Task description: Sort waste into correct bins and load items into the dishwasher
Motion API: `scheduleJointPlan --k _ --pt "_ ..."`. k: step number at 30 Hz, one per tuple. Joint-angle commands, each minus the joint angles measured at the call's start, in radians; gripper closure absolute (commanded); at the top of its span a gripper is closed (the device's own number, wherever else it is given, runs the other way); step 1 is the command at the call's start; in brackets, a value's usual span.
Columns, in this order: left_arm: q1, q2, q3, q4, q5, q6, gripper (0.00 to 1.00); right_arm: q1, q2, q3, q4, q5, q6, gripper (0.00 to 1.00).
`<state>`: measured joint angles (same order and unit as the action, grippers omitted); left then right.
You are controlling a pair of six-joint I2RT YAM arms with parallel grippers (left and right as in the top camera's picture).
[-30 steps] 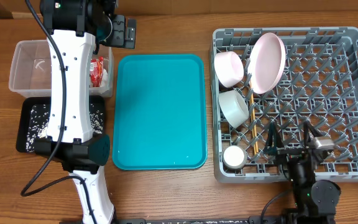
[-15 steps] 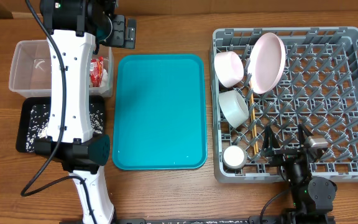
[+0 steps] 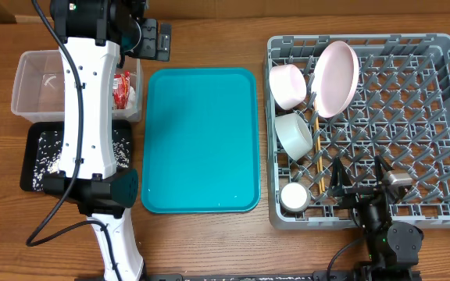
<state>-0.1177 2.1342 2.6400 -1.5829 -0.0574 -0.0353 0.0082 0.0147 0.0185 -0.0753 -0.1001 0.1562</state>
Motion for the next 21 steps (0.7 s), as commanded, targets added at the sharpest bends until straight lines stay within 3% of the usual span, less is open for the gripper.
scheduleJointPlan --k 1,10,15,21 --pt "0.0 -0.01 0.018 0.001 -0.005 -0.013 0.0 -0.004 -0.012 -0.011 0.003 -0.003 0.0 0.0" --pt "0.0 -0.048 0.007 0.038 0.008 -0.014 0.0 -0.004 -0.012 -0.011 0.003 -0.003 0.0 0.0" --pt "0.0 -0.188 -0.181 0.305 0.118 -0.013 0.0 -0.004 -0.012 -0.011 0.003 -0.003 0.0 0.0" --pt "0.0 -0.455 -0.657 0.726 0.163 0.045 0.0 -0.004 -0.012 -0.011 0.003 -0.003 0.0 0.0"
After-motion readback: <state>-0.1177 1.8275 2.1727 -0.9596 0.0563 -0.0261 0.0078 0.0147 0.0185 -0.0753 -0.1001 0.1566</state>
